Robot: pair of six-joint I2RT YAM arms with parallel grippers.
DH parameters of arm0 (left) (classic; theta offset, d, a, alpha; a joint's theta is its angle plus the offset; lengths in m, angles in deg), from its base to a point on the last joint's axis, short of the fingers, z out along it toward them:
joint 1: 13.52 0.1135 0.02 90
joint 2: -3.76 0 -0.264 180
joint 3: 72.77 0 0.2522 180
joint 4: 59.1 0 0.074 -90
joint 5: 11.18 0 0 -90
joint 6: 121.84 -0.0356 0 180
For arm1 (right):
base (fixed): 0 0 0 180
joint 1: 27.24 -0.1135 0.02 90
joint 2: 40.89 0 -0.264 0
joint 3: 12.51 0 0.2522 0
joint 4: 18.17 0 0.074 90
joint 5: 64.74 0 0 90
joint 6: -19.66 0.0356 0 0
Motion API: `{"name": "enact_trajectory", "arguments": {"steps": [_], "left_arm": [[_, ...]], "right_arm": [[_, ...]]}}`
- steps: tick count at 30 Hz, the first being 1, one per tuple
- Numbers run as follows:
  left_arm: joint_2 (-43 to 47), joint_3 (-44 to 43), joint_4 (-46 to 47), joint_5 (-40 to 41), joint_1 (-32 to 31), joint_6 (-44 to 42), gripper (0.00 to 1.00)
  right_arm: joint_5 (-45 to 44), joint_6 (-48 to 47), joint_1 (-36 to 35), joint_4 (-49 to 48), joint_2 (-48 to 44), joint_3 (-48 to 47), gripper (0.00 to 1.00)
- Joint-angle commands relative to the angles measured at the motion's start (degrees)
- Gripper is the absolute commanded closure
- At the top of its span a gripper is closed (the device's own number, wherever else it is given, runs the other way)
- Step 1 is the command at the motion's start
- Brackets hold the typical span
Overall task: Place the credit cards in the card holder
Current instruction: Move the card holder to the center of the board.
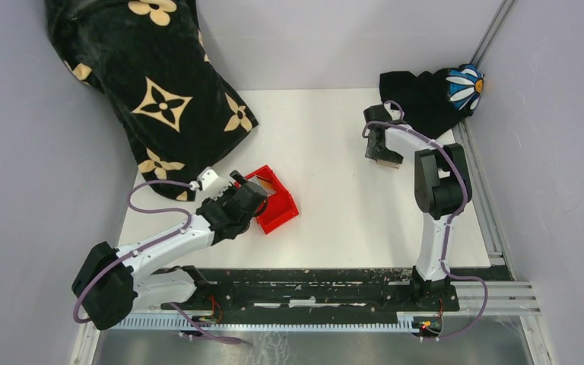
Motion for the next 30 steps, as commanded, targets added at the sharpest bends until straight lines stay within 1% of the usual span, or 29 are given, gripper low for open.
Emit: {"name": "enact_trajectory", "arguments": {"steps": [1,10,13,16,19,27,30], "left_arm": [[0.94,1.99,-1.02,2.91,-0.11,9.43,0.12],[-1.90,3.02,4.03,3.11,-0.18,8.13,0.16],[-2.87,2.76,4.79,2.80,-0.18,7.70,0.20],[-3.14,2.73,6.07,1.41,-0.18,6.41,0.21],[-2.70,2.80,6.76,-0.67,-0.17,4.91,0.23],[1.17,4.23,6.95,-4.24,-1.65,2.51,0.24],[1.55,4.39,6.91,-5.23,-2.44,1.94,0.27]], "right_arm": [[3.18,0.93,-0.18,2.94,-1.67,3.55,0.25],[6.92,0.66,-0.40,0.76,-4.28,8.13,0.29],[5.99,0.18,-1.41,1.36,-5.43,7.99,0.29],[5.04,0.04,-2.25,1.91,-6.41,8.04,0.29],[4.52,0.23,-2.54,2.14,-7.16,8.42,0.28],[4.19,0.28,-2.91,2.52,-8.03,8.54,0.28],[3.94,0.04,-3.09,2.77,-8.57,8.24,0.28]]}}
